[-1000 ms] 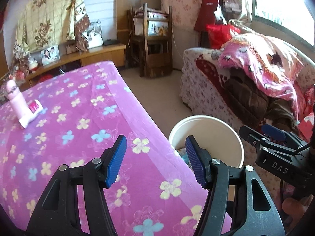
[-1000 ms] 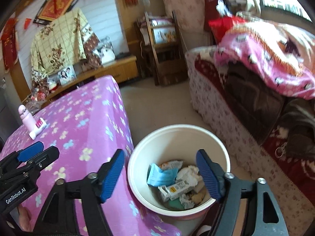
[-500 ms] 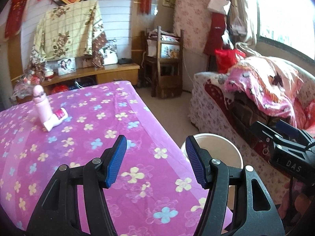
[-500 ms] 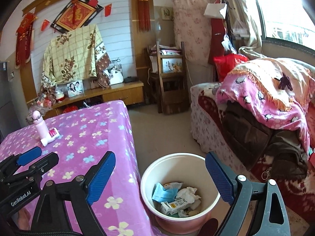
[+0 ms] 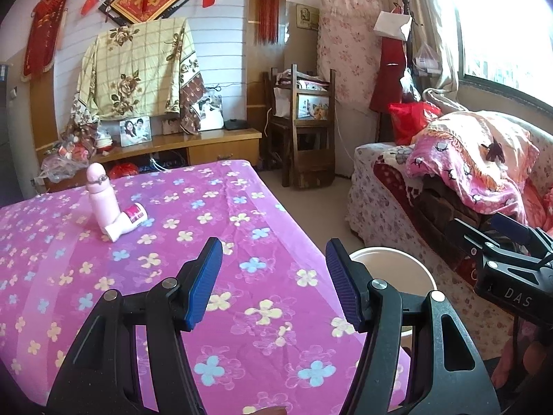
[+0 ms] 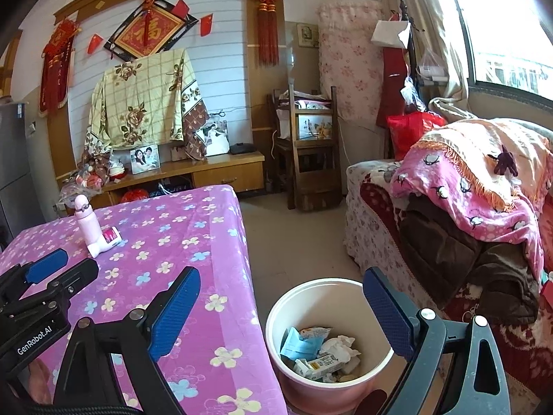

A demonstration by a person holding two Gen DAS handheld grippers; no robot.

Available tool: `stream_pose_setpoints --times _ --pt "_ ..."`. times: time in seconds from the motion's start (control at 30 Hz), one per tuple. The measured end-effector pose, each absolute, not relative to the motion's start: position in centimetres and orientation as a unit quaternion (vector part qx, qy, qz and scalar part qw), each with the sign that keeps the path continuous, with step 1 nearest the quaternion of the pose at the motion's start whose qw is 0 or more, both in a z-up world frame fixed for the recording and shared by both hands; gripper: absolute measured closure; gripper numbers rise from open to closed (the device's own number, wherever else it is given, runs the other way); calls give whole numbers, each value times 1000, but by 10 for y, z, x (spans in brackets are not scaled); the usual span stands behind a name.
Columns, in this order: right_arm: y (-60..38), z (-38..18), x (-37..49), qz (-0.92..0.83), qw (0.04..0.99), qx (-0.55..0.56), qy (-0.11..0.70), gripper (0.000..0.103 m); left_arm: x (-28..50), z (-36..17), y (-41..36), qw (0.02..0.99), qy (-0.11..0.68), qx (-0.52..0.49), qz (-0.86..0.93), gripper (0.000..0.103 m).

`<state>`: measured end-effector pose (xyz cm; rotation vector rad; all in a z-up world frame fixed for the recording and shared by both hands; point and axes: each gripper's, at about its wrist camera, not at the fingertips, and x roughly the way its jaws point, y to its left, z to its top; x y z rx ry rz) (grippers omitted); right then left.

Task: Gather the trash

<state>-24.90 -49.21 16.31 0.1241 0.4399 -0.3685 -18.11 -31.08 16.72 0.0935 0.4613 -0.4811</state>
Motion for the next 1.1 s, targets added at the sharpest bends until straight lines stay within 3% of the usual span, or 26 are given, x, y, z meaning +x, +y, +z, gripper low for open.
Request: stream_pose_setpoints --times 1.1 --pt "-487 166 -252 -179 959 62 213 6 -181 173 -308 943 229 45 -235 42"
